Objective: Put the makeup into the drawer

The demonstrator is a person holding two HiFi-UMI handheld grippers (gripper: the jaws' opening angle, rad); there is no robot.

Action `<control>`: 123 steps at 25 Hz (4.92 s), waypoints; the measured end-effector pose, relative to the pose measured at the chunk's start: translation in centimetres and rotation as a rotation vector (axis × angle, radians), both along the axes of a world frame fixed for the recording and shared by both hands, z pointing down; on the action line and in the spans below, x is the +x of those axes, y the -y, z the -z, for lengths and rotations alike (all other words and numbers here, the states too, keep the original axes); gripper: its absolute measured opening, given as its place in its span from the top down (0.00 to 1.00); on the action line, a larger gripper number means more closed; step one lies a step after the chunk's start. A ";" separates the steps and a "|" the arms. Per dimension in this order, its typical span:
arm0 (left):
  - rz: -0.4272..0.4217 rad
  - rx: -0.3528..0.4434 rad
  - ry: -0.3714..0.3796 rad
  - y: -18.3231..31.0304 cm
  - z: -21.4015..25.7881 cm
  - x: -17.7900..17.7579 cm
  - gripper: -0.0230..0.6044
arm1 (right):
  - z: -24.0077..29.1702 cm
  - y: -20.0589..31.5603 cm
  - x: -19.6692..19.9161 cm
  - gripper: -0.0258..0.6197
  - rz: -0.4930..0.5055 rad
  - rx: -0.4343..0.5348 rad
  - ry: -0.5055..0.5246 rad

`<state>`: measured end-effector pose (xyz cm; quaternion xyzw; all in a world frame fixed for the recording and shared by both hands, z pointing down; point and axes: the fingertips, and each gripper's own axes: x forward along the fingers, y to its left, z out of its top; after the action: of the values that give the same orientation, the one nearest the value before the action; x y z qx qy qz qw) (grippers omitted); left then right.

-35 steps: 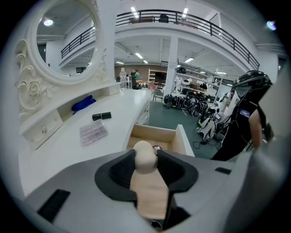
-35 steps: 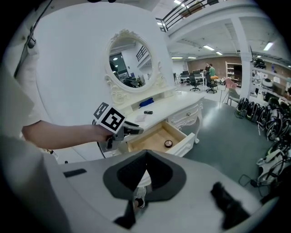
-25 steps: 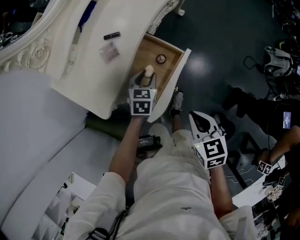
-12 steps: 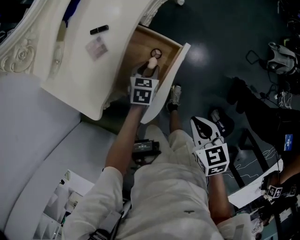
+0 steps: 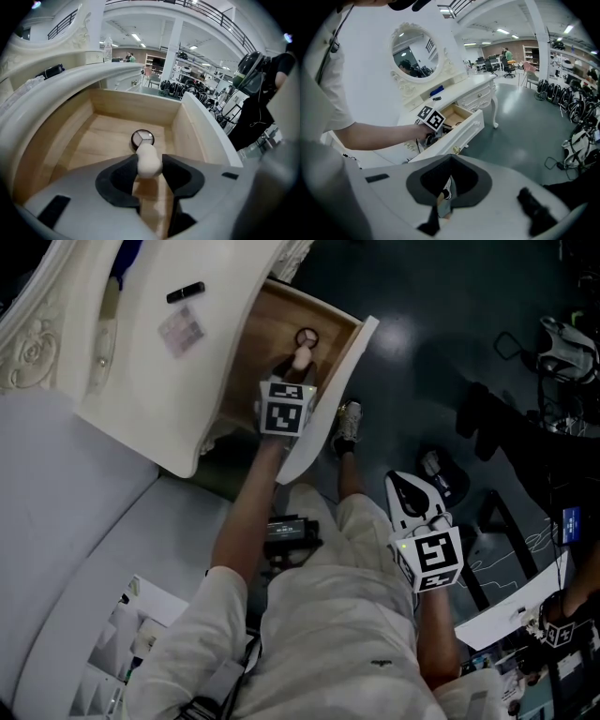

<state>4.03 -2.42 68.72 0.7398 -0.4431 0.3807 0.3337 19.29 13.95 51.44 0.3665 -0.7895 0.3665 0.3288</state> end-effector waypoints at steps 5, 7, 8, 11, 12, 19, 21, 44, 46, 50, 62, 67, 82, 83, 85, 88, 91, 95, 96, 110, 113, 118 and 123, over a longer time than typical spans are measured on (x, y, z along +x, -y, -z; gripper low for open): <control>0.007 -0.024 -0.002 -0.4 -0.5 -0.1 0.70 | -0.1 -0.3 0.0 0.94 0.004 -0.005 0.002; 0.010 -0.027 -0.002 -0.4 -0.6 -0.1 0.70 | -0.2 -0.4 -0.1 0.94 0.006 -0.008 0.005; 0.007 -0.028 -0.001 -0.5 -0.6 -0.1 0.69 | -0.2 -0.5 -0.1 0.94 0.007 -0.009 0.005; 0.000 -0.023 0.001 -0.5 -0.5 -0.1 0.69 | -0.3 -0.5 -0.2 0.94 0.011 -0.005 0.005; -0.001 -0.022 0.001 -0.6 -0.4 -0.1 0.69 | -0.3 -0.5 -0.2 0.94 0.012 -0.003 0.006; 0.005 -0.008 0.002 -1.0 1.3 -0.5 0.69 | 0.6 -0.1 -0.3 0.94 0.017 0.022 0.007; 0.004 -0.001 0.002 -1.0 2.3 -0.6 0.69 | 1.2 0.2 -0.5 0.94 0.019 0.035 0.012; -0.010 0.212 -0.139 -6.2 22.9 -0.4 0.71 | 9.2 3.7 -5.0 0.94 0.075 0.242 0.046; -0.004 0.218 -0.162 -6.9 24.4 -0.6 0.72 | 10.0 4.0 -5.8 0.94 0.082 0.262 0.052; -0.002 0.237 -0.198 -8.1 27.2 -1.0 0.75 | 11.6 4.2 -7.5 0.94 0.090 0.298 0.065; 0.006 0.324 -0.177 -10.2 31.1 -4.3 0.90 | 14.8 3.9 -9.8 0.94 0.073 0.385 0.068; 0.021 0.329 -0.195 -10.9 31.7 -5.4 0.93 | 14.8 3.6 -10.2 0.94 0.059 0.389 0.067; 0.004 0.318 -0.189 -10.9 31.5 -6.6 0.95 | 15.0 4.4 -11.5 0.94 0.059 0.396 0.067; 0.003 0.315 -0.194 -10.9 31.5 -6.6 0.95 | 14.9 4.5 -11.5 0.94 0.058 0.396 0.065; 0.005 0.314 -0.198 -10.7 31.3 -6.8 0.95 | 14.9 4.6 -11.6 0.94 0.056 0.393 0.062; 0.013 0.315 -0.204 -10.2 31.4 -7.2 0.95 | 14.9 4.8 -11.9 0.94 0.053 0.390 0.057; 0.018 0.318 -0.207 -9.8 31.5 -7.6 0.95 | 14.9 4.8 -12.1 0.94 0.052 0.386 0.052; 0.012 0.321 -0.207 -9.3 31.2 -8.5 0.95 | 14.7 4.8 -12.6 0.94 0.046 0.378 0.041; 0.010 0.322 -0.205 -9.1 31.1 -8.9 0.94 | 14.6 4.8 -12.7 0.94 0.043 0.377 0.038; -0.041 0.286 -0.162 -4.2 27.3 -16.3 0.94 | 13.1 5.1 -14.9 0.94 -0.039 0.317 -0.030; -0.069 0.296 -0.125 -2.0 26.2 -18.3 0.94 | 12.3 4.6 -15.1 0.94 -0.063 0.286 -0.053; -0.164 0.285 -0.081 1.2 24.0 -20.5 0.91 | 10.4 3.6 -15.9 0.94 -0.102 0.226 -0.076; -0.310 0.278 -0.026 3.0 21.6 -21.0 0.79 | 9.0 2.4 -16.4 0.94 -0.137 0.171 -0.084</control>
<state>-16.97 -5.40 47.15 0.8430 -0.3679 0.3530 0.1717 2.93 11.56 42.47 0.4614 -0.7763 0.3040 0.3033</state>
